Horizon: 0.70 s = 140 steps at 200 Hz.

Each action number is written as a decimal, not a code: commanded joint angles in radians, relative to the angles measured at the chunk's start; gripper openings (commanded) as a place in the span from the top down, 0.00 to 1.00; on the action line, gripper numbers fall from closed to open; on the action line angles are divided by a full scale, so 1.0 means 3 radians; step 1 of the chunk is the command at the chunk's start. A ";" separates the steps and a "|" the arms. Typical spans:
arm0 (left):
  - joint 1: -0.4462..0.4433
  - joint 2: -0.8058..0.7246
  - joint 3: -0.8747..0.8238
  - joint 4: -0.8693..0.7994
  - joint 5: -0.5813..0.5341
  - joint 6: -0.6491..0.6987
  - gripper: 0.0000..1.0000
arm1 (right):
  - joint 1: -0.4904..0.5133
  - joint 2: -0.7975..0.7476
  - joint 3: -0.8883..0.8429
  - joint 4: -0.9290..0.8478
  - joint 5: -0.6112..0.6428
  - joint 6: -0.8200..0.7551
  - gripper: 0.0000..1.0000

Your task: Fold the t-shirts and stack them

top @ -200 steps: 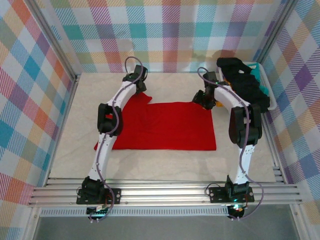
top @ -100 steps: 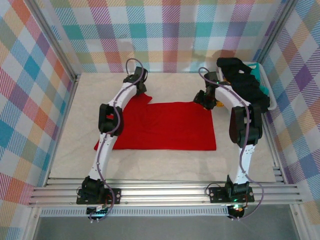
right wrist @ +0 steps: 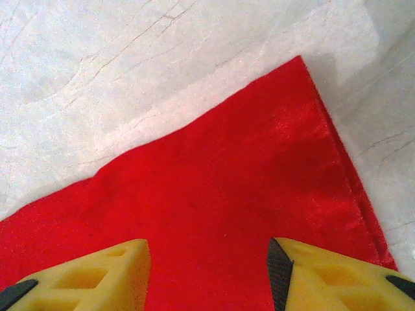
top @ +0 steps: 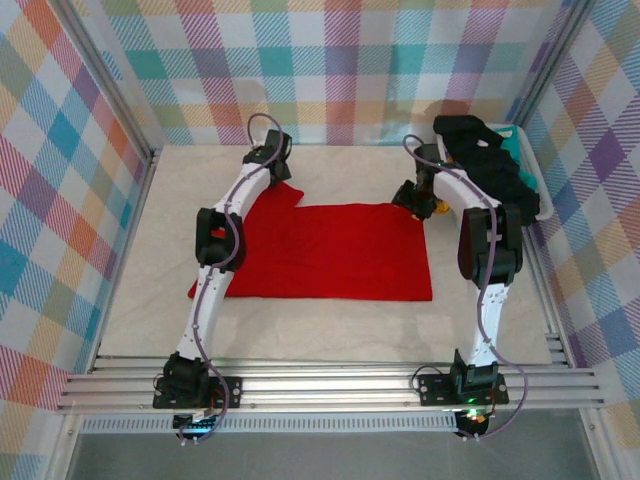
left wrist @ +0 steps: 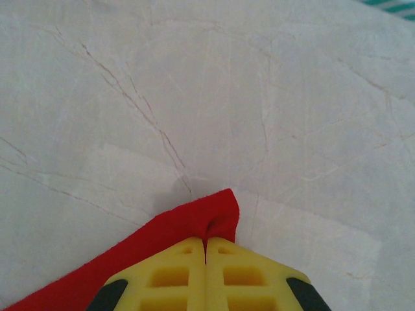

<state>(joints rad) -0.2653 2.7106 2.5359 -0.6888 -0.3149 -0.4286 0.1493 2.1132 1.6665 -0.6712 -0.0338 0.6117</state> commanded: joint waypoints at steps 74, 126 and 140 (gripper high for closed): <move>0.0087 -0.0480 -0.0049 -0.0268 0.0066 0.0032 0.97 | -0.0064 0.0376 0.0440 -0.0379 0.0038 0.0004 0.49; 0.0131 -0.0632 -0.0180 -0.0288 0.0253 0.0013 1.00 | -0.0150 0.0446 0.0560 -0.0450 0.0122 0.0027 0.48; 0.0147 -0.0644 -0.0187 -0.0319 0.0277 0.0016 1.00 | -0.0155 0.0452 0.0566 -0.0424 0.0153 0.0006 0.49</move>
<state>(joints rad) -0.2432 2.5725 2.4950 -0.7441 -0.2588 -0.4255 0.1139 2.2379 1.8019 -0.7788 -0.0162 0.6155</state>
